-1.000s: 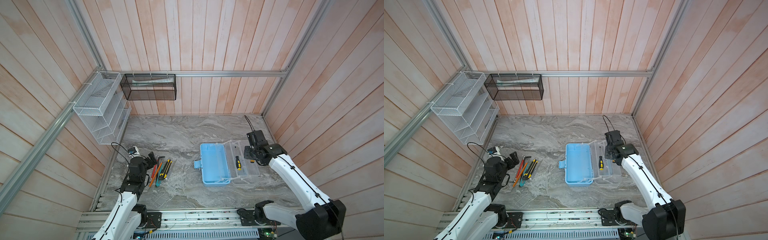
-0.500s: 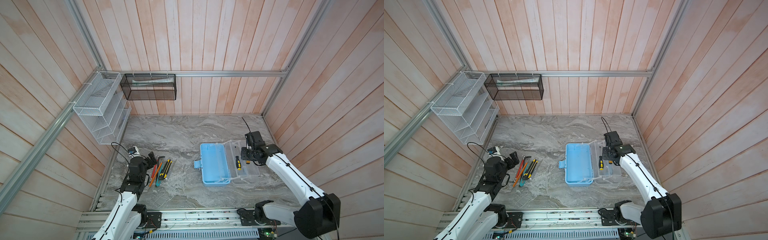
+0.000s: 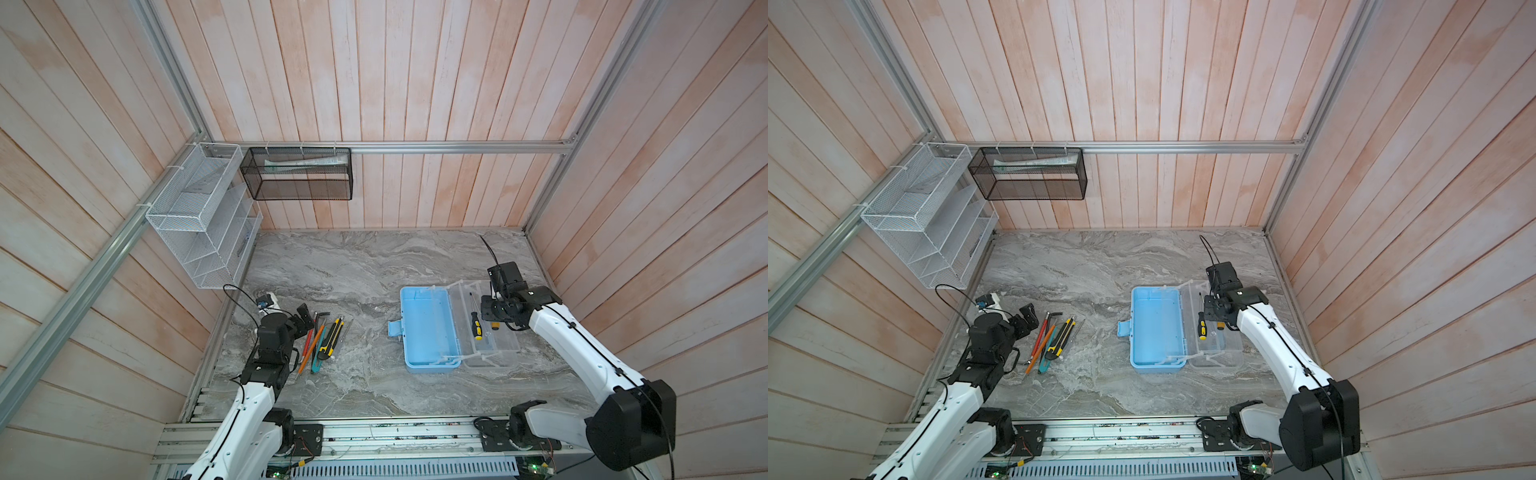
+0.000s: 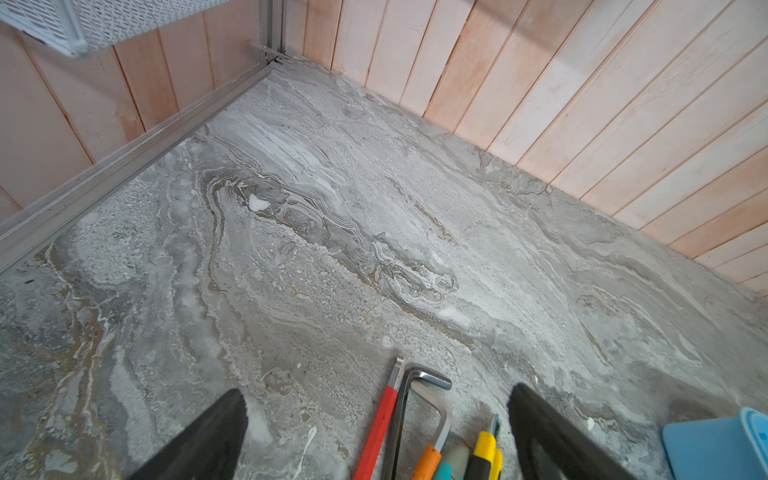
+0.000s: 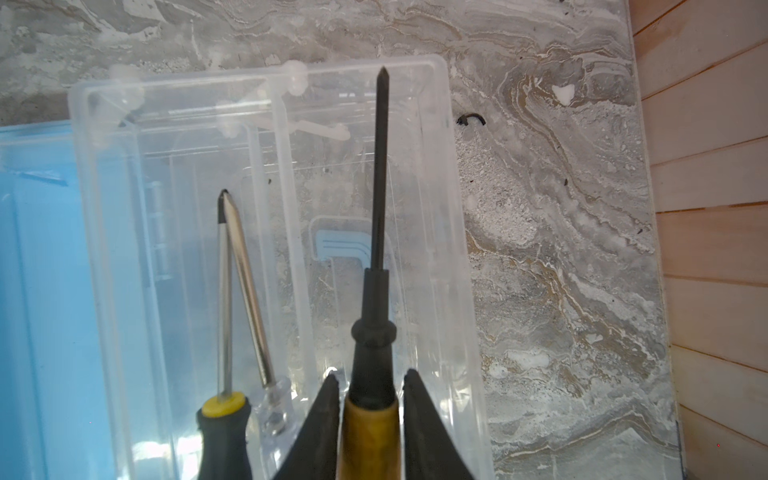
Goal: Pack the tool kit
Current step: 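Lower the screwdriver into the lid compartment and open the right gripper, then move the open right gripper back over the remaining tools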
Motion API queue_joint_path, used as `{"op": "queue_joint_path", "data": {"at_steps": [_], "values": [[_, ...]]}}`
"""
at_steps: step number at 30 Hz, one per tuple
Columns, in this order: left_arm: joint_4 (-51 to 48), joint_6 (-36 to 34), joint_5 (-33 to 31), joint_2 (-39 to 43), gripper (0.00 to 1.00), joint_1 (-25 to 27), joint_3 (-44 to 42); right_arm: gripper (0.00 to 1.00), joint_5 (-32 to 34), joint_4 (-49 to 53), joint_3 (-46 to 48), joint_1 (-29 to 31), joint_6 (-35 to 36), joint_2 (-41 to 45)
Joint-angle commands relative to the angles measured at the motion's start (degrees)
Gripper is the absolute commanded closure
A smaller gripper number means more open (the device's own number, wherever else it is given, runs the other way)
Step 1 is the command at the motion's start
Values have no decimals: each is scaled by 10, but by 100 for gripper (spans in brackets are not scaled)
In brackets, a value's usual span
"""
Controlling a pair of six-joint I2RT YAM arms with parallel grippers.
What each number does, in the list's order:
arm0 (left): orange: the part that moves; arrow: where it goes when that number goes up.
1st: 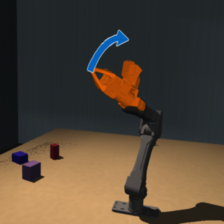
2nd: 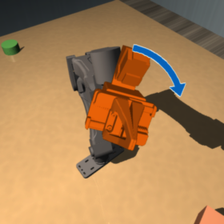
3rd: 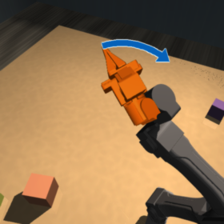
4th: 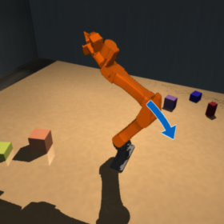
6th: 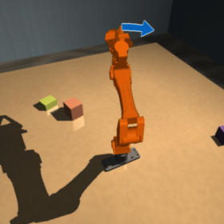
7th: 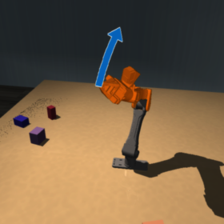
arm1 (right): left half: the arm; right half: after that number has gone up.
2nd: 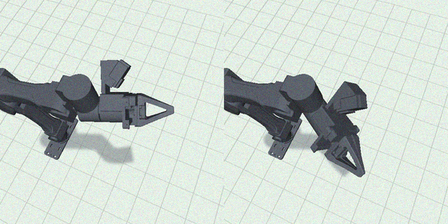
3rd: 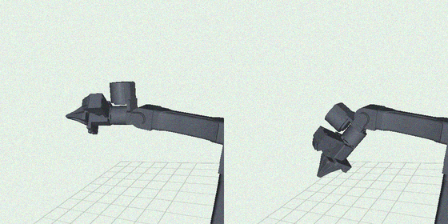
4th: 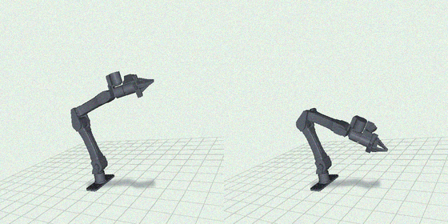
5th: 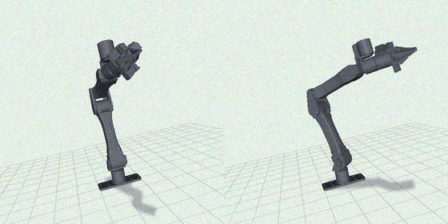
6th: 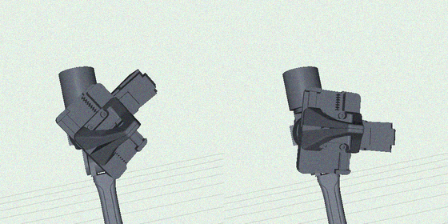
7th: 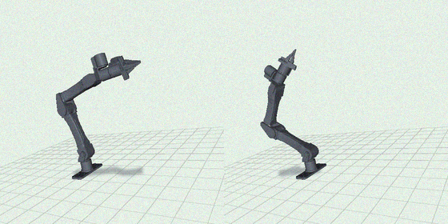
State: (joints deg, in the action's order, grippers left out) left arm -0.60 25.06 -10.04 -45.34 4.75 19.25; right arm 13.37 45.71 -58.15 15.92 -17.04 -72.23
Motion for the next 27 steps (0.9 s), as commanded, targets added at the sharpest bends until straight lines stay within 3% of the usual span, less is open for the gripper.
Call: {"op": "queue_joint_path", "data": {"at_steps": [1, 7, 13, 15, 22, 27], "values": [[3, 0, 1, -1, 0, -4, -2, 70, -4, 18, -35, -1, 13, -8], [3, 0, 1, 3, 0, -4, -2, 69, -23, 29, -80, 21, 1, -16], [3, 0, 1, 4, 0, -4, -3, 67, -51, -63, -94, 158, -82, -25], [3, 0, 1, 4, 0, -4, -3, 67, -93, -124, -84, 209, -106, -46], [1, 1, 0, 7, 0, -4, -4, 64, -151, -263, -122, 353, -187, -217], [2, 1, 1, 7, 0, -5, -4, 63, -171, -276, -195, 415, -199, -353]]}}
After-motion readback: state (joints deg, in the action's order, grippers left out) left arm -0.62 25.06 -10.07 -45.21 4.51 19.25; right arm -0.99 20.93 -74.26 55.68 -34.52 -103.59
